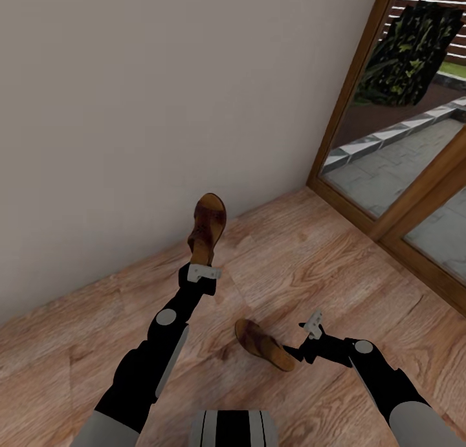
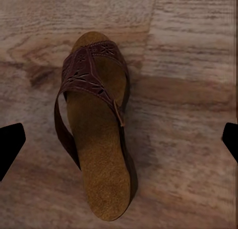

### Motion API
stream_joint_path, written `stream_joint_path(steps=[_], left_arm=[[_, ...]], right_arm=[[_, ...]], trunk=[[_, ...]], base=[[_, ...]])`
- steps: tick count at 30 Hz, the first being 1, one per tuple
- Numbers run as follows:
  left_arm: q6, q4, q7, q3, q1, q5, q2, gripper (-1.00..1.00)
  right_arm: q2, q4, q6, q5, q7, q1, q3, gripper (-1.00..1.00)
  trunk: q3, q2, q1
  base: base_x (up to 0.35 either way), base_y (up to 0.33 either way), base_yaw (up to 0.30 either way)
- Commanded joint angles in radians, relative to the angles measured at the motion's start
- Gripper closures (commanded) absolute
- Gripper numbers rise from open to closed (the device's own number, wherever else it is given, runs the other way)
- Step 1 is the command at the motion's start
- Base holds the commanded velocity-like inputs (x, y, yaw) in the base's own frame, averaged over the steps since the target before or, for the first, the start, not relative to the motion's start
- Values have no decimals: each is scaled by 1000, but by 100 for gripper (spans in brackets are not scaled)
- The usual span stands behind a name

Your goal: Pick up the two gym shoes and the two sandals from the corridor floor and place them onto the hallstand (shoe rack) in the corridor, making sure they are on the rack and not on the floor. Arrange them so the two gym shoes are next to each other and the two sandals are next to each other.

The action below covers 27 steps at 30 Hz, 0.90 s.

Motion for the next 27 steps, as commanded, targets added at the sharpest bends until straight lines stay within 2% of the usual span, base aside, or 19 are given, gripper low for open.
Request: stream_joint_path(steps=[1, 11, 27], left_arm=[[6, -2, -1, -1, 0, -12, 0, 100], [7, -7, -2, -3, 0, -12, 1, 100], [7, -7, -2, 0, -1, -5, 1, 100]], right_arm=[[0, 0, -8, 10, 3, 0, -3, -100], [0, 0, -8, 11, 3, 0, -3, -100], [-1, 0, -8, 12, 3, 0, -6, -100]], trunk=[[-1, 0, 0], [-1, 0, 0], [-83, -4, 7]], base=[[60, -27, 0], [14, -6, 0], [0, 0, -2]])
